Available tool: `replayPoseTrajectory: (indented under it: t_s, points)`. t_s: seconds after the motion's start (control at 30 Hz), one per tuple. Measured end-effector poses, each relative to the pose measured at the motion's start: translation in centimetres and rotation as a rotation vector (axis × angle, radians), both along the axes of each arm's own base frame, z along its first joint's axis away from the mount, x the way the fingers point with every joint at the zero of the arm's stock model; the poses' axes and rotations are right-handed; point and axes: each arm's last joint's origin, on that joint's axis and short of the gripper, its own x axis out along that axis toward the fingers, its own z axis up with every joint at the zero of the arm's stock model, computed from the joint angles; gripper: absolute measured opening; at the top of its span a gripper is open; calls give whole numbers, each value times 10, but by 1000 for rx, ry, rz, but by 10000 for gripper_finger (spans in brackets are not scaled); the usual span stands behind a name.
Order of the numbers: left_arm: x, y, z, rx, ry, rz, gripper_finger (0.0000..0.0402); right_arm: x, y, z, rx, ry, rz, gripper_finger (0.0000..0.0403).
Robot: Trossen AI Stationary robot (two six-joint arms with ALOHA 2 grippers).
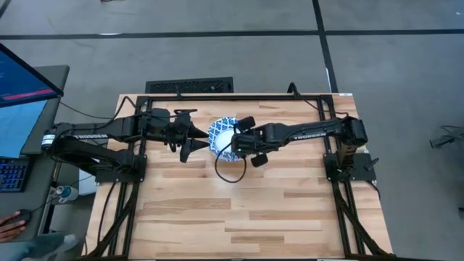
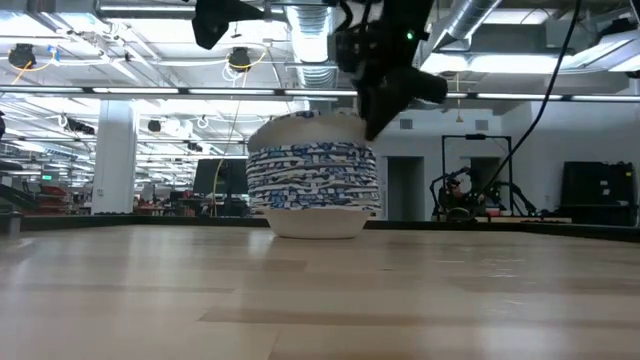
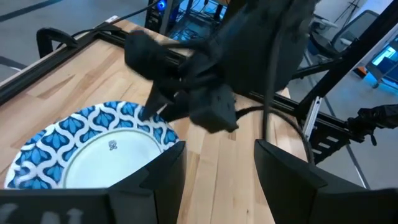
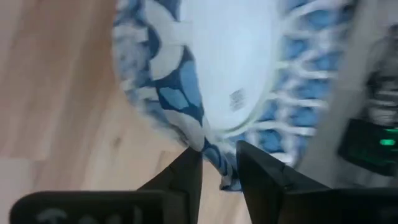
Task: Nest bowls inside each other
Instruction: Stack the white bowl on the stacked white bowls
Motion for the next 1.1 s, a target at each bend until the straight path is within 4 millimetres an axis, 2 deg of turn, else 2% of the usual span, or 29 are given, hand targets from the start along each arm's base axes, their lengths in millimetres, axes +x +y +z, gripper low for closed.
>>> replayPoseTrajectory:
  t_s: [0.1, 0.27, 0.4, 0.57, 0.67, 0.77, 0.9, 1.1]
  points:
    - [0, 0, 0, 0, 2, 0, 180, -6, 1, -7, 31, 93, -5, 126]
    - [0, 0, 0, 7, 6, 4, 180, -8, 0, -11, -6, 113, -64, 135]
    - [1, 1, 3, 13, -26, 40, 180, 1, -1, 10, -15, 6, -84, 144]
    - [4, 1, 15, -71, -158, 50, 180, 16, 2, 50, -62, -180, -51, 144]
    - [4, 0, 17, -80, -179, 16, 180, 17, 1, 63, -76, -185, -16, 141]
    - [5, 0, 18, -142, -194, 28, 180, 18, 1, 73, -45, -259, -81, 138]
    - [5, 2, 23, -189, -240, 56, 180, 18, -2, 69, -6, -284, -162, 137]
    - [5, -1, 26, -252, -267, -14, 180, 8, -10, 60, 4, -200, -248, 138]
